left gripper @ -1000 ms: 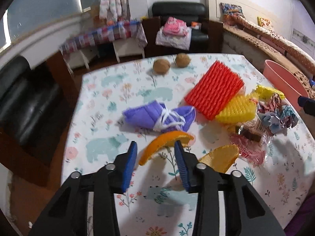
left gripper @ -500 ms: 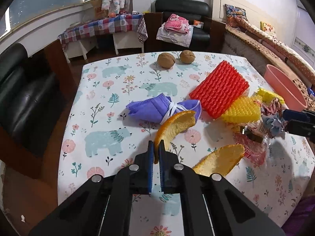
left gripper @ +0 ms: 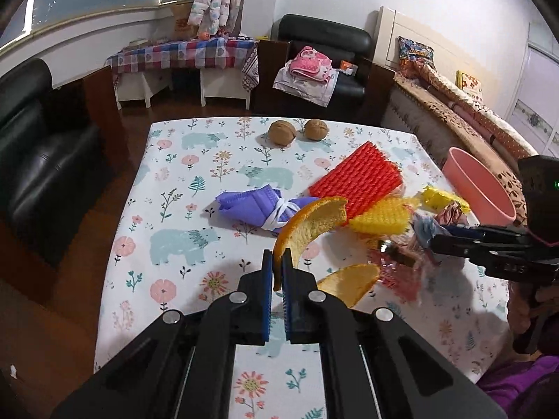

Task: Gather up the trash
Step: 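Return to the table and grasp the orange peel with the left tool while the right tool grasps the wrapper, then carry the orange peel and wrapper to the pink bucket and release both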

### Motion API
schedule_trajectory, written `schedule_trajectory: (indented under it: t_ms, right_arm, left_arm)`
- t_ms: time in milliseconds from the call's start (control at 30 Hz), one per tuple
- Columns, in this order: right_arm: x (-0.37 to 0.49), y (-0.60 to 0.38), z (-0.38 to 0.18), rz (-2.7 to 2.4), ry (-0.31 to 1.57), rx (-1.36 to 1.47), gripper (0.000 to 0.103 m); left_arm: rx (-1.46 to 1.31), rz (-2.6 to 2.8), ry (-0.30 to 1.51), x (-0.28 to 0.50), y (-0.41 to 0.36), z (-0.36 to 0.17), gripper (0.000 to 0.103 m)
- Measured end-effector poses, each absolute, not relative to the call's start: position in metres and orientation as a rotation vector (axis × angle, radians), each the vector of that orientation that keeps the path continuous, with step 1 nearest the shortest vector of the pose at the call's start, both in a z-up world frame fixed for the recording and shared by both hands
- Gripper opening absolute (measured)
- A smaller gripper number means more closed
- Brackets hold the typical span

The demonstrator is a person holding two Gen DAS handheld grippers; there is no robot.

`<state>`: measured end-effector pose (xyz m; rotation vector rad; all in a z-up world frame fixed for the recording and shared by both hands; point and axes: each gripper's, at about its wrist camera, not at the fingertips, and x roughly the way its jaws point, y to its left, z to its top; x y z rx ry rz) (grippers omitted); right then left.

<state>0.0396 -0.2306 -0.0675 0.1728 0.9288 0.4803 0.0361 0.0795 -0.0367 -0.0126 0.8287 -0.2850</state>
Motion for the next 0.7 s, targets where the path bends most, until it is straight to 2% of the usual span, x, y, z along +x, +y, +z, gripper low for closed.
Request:
schedule_trajectory:
  t_ms: [100, 167, 700]
  right_arm:
    - [0.034, -0.234, -0.066, 0.488, 0.923, 0.183, 0.013]
    - [0.031, -0.237, -0.063, 0.492, 0.916, 0.201, 0.012]
    - [0.010, -0.285, -0.029, 0.457, 0.766, 0.381, 0.011]
  left_arm:
    - [-0.022, -0.291, 0.822, 0.035, 0.076, -0.034, 0.004]
    - [-0.020, -0.295, 0.814, 0.032, 0.073, -0.031, 0.004]
    - [-0.060, -0.335, 0.768, 0.026, 0.040, -0.004, 0.004]
